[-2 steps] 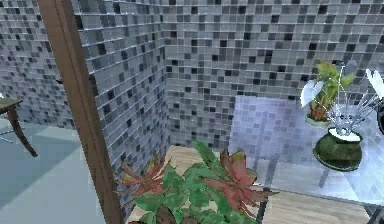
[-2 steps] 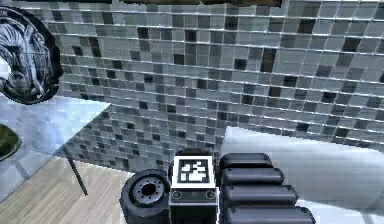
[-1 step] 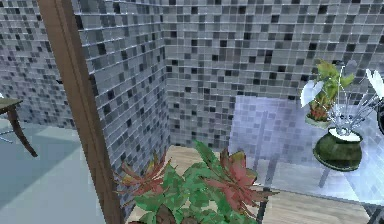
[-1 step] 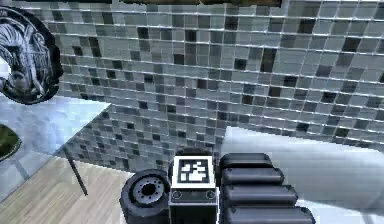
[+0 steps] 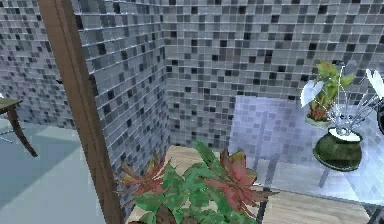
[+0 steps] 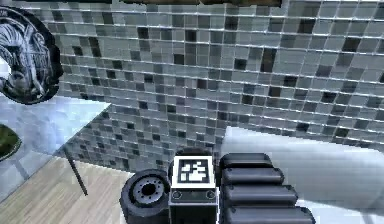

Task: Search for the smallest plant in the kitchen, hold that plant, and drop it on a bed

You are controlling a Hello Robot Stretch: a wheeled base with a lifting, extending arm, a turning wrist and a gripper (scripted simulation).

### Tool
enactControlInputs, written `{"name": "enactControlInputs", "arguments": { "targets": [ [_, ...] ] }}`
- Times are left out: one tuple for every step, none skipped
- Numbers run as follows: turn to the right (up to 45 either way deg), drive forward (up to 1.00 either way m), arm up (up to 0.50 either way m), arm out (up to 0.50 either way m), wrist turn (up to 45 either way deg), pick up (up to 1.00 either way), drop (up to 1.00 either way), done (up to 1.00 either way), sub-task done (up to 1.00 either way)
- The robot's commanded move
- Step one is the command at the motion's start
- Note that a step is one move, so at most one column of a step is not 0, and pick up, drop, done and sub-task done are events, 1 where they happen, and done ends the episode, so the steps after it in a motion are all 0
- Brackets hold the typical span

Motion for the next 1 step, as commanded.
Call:
{"name": "enactControlInputs", "arguments": {
  "targets": [
    [-45.0, 0.00, 0.00, 0.00, 0.0, 0.00, 0.00, 0.00, 0.00]
  ]
}}
